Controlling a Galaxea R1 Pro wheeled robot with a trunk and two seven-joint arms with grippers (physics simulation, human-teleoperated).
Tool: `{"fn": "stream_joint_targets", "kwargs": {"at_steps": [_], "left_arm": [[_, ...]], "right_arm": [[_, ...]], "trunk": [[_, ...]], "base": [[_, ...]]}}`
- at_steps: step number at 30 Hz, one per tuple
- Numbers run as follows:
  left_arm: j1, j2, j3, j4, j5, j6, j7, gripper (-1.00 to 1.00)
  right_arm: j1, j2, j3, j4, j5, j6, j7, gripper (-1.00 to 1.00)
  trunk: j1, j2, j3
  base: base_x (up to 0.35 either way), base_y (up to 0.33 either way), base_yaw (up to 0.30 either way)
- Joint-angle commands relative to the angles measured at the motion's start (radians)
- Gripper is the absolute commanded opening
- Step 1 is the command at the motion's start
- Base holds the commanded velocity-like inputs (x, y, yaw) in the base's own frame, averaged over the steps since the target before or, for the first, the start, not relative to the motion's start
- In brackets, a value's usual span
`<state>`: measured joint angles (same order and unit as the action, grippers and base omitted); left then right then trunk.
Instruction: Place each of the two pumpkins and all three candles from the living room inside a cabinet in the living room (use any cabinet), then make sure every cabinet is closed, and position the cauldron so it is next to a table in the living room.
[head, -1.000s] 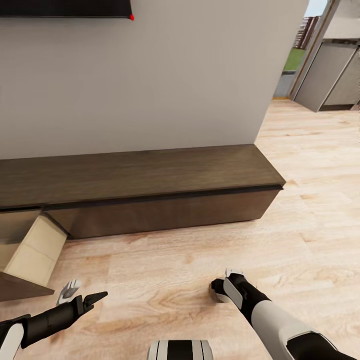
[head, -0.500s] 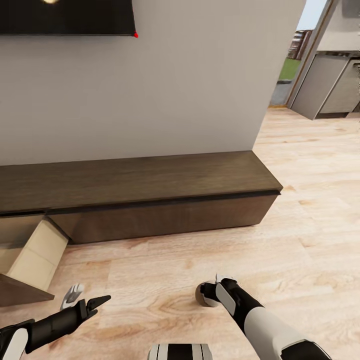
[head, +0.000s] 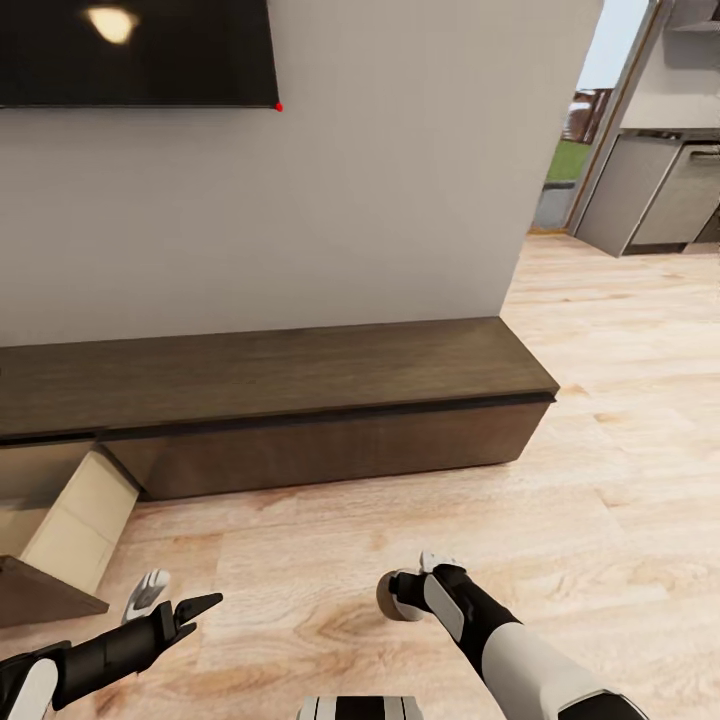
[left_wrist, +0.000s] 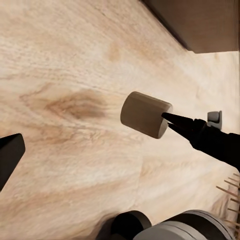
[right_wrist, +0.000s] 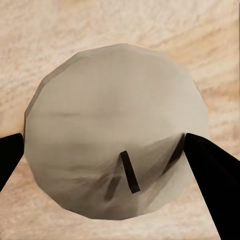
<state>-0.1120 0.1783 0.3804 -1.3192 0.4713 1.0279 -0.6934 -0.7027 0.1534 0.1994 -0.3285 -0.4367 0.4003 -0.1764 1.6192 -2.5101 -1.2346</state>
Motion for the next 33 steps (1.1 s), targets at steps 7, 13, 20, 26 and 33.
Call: {"fn": "stream_joint_targets", "kwargs": {"at_steps": [7,13,20,26,33], "left_arm": [[0.000,0.000,0.000,0.000,0.000,0.000,0.000,1.00],[0.000,0.001,0.000,0.000,-0.001,0.000,0.001,1.00],[0.000,0.000,0.000,0.001,0.000,-0.001,0.003,1.00],[0.000,0.000,-0.001,0.002,-0.002,-0.002,0.003,1.00],[0.000,0.001,-0.001,0.002,-0.002,-0.002,0.003,1.00]], "right_arm": [[0.000,0.000,0.000,0.000,-0.001,0.000,0.000,-1.00],[0.000,0.000,0.000,0.000,-0.001,0.000,0.000,-1.00],[0.000,0.000,-0.004,0.000,-0.002,0.008,0.000,-1.00],[0.000,0.000,-0.005,0.000,-0.002,0.006,0.000,-1.00],[0.000,0.000,-0.005,0.000,-0.002,0.006,0.000,-1.00]], "trunk": [[-0.003,0.002,0.027],[-0.006,0.003,0.050],[-0.009,0.005,0.077],[-0.012,0.006,0.101],[-0.015,0.008,0.128]], "base": [[0.000,0.000,0.000],[0.000,0.000,0.000],[0.000,0.000,0.000],[0.000,0.000,0.000],[0.000,0.000,0.000]]}}
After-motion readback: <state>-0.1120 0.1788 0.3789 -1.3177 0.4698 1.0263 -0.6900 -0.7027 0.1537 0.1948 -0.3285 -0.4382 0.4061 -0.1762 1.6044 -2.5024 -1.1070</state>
